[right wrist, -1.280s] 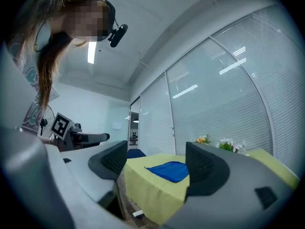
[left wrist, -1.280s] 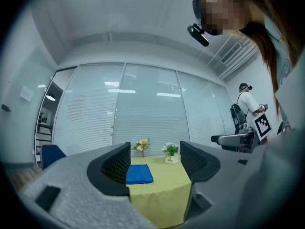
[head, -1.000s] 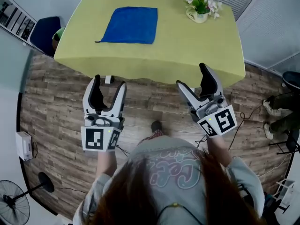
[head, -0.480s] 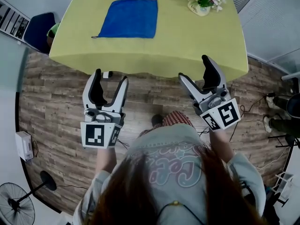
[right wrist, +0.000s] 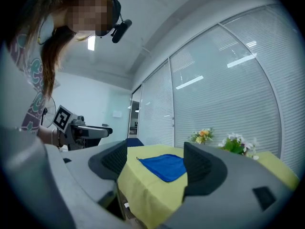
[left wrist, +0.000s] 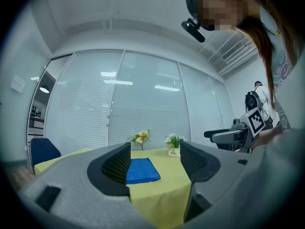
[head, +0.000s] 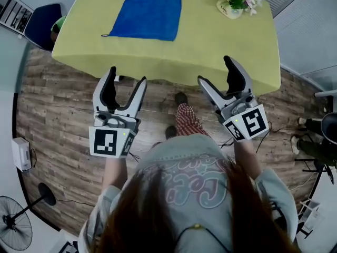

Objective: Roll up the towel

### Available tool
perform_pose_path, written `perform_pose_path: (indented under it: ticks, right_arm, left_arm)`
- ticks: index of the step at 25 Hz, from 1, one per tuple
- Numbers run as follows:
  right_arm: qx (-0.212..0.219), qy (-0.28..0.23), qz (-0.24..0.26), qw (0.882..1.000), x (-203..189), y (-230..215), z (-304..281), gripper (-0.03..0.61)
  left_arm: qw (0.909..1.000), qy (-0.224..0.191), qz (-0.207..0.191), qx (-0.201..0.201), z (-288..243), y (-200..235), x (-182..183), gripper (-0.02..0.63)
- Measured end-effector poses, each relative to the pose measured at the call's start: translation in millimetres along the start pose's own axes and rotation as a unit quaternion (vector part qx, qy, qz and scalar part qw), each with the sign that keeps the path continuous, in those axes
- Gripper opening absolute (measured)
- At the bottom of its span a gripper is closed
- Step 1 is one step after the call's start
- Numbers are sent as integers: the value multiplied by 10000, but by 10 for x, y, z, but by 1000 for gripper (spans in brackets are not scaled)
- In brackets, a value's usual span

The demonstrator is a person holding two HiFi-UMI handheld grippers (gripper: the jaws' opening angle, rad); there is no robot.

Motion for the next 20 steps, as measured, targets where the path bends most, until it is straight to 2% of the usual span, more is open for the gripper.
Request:
perform_pose_path:
  ticks: [7, 11, 13, 16, 20]
  right_arm:
    - [434, 414, 502, 9969, -257, -276, -505, 340]
    - [780, 503, 1058, 9900, -382, -379, -826, 307]
    - [964, 515, 1369, 9845, -448, -399, -985, 295]
    - [1306, 810, 1726, 9729, -607, -410, -1188, 272]
    - [1649, 1116, 2090, 9574, -842, -396, -1449, 238]
  left_arm:
    - [9992, 386, -42, -103, -556, 172, -195, 296]
    - [9981, 610, 14, -121, -915, 270, -404, 295]
    - [9973, 703, -84, -212, -1064, 319, -492, 296]
    - [9940, 991, -274, -364, -1249, 378, -611, 295]
    - [9858, 1464, -615, -547, -1469, 456, -827, 295]
Point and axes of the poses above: the fingertips, and each gripper's own axes: z backward along the fingers, y to its left, x out of its top, the point moved 5 cm from there along z, backward along the fingers, and after that the axes turned 12 degrees about -x, right-handed, at the moved point
